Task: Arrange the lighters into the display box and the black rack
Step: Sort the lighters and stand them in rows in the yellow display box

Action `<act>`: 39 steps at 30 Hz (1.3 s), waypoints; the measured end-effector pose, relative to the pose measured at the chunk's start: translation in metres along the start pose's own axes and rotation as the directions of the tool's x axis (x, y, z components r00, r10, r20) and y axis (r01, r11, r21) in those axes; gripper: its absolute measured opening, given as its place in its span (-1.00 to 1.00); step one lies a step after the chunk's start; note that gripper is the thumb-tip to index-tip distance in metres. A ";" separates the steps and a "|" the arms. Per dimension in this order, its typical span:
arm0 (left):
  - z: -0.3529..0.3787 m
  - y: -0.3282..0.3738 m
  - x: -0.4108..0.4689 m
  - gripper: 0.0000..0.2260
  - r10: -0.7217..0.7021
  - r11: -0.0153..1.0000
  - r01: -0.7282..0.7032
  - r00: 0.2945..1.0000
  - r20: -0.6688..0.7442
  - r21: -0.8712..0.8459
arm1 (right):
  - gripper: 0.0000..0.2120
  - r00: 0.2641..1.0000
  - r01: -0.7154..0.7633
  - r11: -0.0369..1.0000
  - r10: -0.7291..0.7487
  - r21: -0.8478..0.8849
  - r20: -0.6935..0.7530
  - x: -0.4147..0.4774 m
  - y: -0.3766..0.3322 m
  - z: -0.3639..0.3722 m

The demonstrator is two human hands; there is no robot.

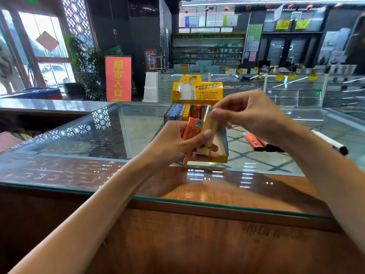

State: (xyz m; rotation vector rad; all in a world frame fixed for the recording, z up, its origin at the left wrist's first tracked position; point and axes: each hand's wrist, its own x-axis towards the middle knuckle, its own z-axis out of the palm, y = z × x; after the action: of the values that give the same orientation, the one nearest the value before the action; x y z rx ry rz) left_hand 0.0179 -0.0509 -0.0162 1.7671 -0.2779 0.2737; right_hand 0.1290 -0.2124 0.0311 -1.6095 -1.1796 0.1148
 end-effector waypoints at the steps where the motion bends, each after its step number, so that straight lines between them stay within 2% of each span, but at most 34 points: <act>1: 0.000 -0.001 -0.001 -0.74 -0.026 0.999 0.027 0.999 0.029 -0.020 | -0.78 0.999 -0.010 0.999 0.012 0.031 -0.052 0.003 0.002 -0.008; 3: 0.001 -0.002 -0.004 -0.79 -0.063 0.998 0.064 0.996 0.070 -0.014 | -0.79 0.983 -0.021 0.998 0.030 0.051 -0.183 0.009 0.007 -0.024; 4: 0.001 -0.002 -0.006 -0.79 -0.076 0.997 0.076 0.994 0.080 0.000 | -0.77 0.969 -0.024 1.000 0.024 0.002 -0.248 0.013 0.009 -0.029; 7: -0.001 -0.001 -0.007 -0.77 -0.088 0.996 0.084 0.991 0.103 0.043 | -0.79 0.934 -0.060 0.963 -0.038 -0.262 -0.354 0.025 0.019 -0.026; 13: -0.003 -0.003 -0.009 -0.77 -0.082 0.996 0.078 0.991 0.106 0.048 | -0.83 0.943 -0.003 0.814 -0.190 -0.581 -0.272 0.040 0.026 -0.005; 16: -0.003 -0.003 -0.009 -0.77 -0.091 0.996 0.089 0.990 0.111 0.022 | -0.83 0.946 0.020 0.737 -0.233 -0.676 -0.226 0.044 0.029 0.004; 28: -0.006 -0.004 -0.007 -0.76 -0.123 0.991 0.129 0.985 0.123 -0.042 | -0.81 0.955 -0.004 0.649 -0.223 -0.761 -0.195 0.051 0.037 0.015; 32: -0.009 -0.004 -0.004 -0.80 -0.151 0.960 0.185 0.974 0.167 -0.210 | -0.80 0.951 -0.048 0.640 -0.205 -0.767 -0.231 0.053 0.042 0.018; 34: -0.010 -0.003 -0.004 -0.74 -0.137 0.931 0.200 0.967 0.213 -0.305 | -0.80 0.951 -0.056 0.643 -0.198 -0.763 -0.237 0.052 0.042 0.020; 37: -0.014 -0.001 -0.006 -0.69 -0.105 0.913 0.199 0.958 0.267 -0.357 | -0.75 0.949 -0.060 0.643 -0.201 -0.764 -0.244 0.047 0.041 0.022; 39: -0.015 -0.001 -0.008 -0.69 -0.089 0.912 0.191 0.956 0.280 -0.362 | -0.71 0.923 -0.071 0.681 -0.232 -0.728 -0.308 0.042 0.033 0.020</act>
State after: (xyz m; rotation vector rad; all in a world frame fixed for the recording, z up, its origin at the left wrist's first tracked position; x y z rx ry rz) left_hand 0.0102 -0.0359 -0.0163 1.4173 -0.3616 -0.1158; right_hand 0.1583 -0.1656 0.0169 -2.1326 -1.0314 -0.8109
